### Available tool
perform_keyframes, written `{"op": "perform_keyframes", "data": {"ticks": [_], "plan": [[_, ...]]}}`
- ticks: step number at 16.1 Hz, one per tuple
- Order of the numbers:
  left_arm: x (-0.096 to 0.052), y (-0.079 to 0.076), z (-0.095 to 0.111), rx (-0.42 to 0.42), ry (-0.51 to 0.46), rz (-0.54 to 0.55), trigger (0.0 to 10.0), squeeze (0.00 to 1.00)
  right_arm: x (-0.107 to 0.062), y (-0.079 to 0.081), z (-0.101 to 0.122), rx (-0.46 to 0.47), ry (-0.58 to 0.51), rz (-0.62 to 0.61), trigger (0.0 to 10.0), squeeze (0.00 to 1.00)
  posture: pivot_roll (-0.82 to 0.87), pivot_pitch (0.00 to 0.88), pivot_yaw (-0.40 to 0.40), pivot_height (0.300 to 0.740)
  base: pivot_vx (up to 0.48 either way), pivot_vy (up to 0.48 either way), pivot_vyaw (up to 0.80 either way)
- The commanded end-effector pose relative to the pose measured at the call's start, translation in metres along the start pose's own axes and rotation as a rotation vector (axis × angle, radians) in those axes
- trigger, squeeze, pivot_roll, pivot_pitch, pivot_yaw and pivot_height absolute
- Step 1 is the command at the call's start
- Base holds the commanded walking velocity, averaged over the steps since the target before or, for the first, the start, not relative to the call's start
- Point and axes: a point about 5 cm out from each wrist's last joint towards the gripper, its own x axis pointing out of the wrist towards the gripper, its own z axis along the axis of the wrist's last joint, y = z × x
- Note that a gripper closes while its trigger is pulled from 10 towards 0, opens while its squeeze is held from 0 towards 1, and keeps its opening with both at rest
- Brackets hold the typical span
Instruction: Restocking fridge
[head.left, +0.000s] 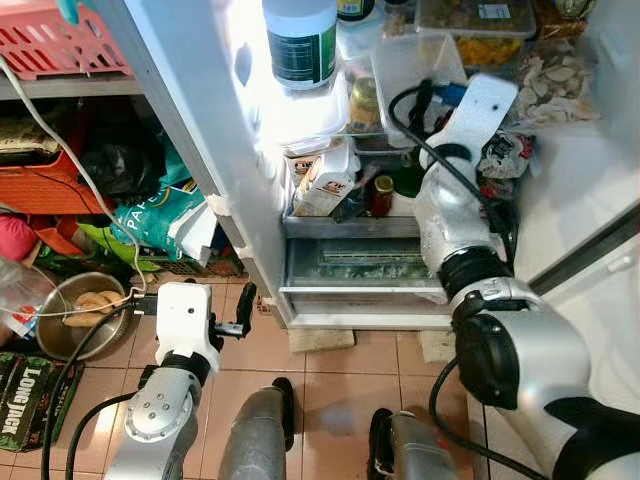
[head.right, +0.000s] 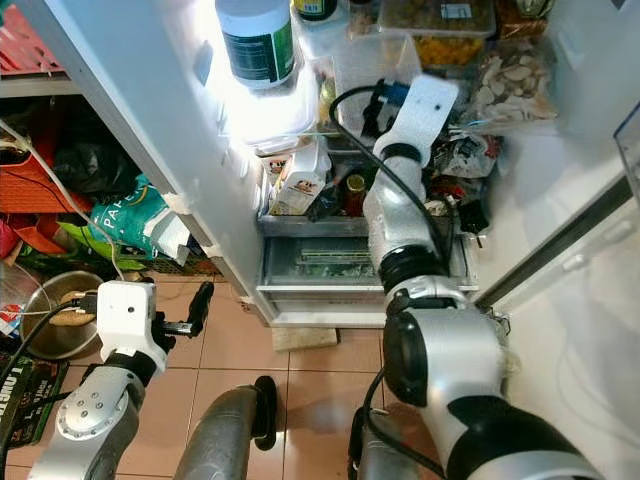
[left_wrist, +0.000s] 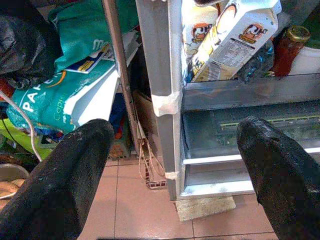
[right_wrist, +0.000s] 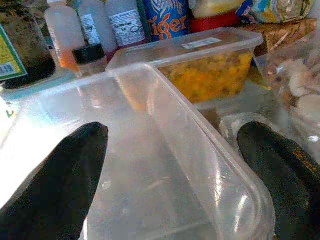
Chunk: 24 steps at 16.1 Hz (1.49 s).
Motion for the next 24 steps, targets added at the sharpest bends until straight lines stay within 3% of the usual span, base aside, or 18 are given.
{"op": "perform_keyframes", "data": {"ticks": [1,5,11,14,17,19,20,21,24], "plan": [[-0.002,0.003,-0.005,0.003,0.029,0.004,10.0,0.0,-0.006,-0.003,-0.014,0.035,0.075,-0.043,10.0,0.0,0.27,0.203,0.118,0.74,0.0,0.0,0.0],[-0.001,0.002,-0.005,0.003,0.028,0.002,10.0,0.0,-0.009,-0.001,-0.014,0.101,0.079,-0.141,10.0,0.0,0.27,0.198,0.115,0.74,0.0,0.0,0.0],[0.001,0.003,-0.005,0.001,0.021,0.009,10.0,0.0,-0.003,0.003,0.003,0.185,-0.008,-0.059,10.0,0.0,0.27,0.189,0.105,0.74,0.0,0.0,0.0],[0.001,0.002,-0.005,-0.003,0.019,0.006,10.0,0.0,-0.002,0.001,0.002,0.236,0.012,-0.069,10.0,0.0,0.26,0.186,0.104,0.74,0.0,0.0,0.0],[0.001,0.003,-0.004,-0.002,0.016,0.011,10.0,0.0,-0.004,0.009,-0.001,0.296,0.044,-0.071,10.0,0.0,0.27,0.186,0.101,0.74,0.0,0.0,0.0],[0.001,0.002,-0.003,-0.004,0.011,0.017,10.0,0.0,-0.006,0.025,0.0,0.36,0.055,-0.041,10.0,0.01,0.28,0.19,0.095,0.74,0.0,0.0,0.0],[0.0,0.002,-0.002,-0.006,0.009,0.019,10.0,0.0,-0.006,0.027,0.001,0.376,0.053,-0.036,10.0,0.47,0.28,0.195,0.092,0.74,0.0,0.0,0.0],[-0.002,0.001,-0.002,-0.011,0.008,0.025,10.0,0.0,-0.005,0.03,0.003,0.394,0.058,-0.032,10.0,0.78,0.29,0.201,0.088,0.74,0.0,0.0,0.0],[-0.007,-0.002,-0.003,-0.026,0.014,0.033,10.0,0.0,-0.001,0.038,0.01,0.433,0.065,-0.02,10.0,0.78,0.29,0.215,0.076,0.74,0.0,0.0,0.0]]}}
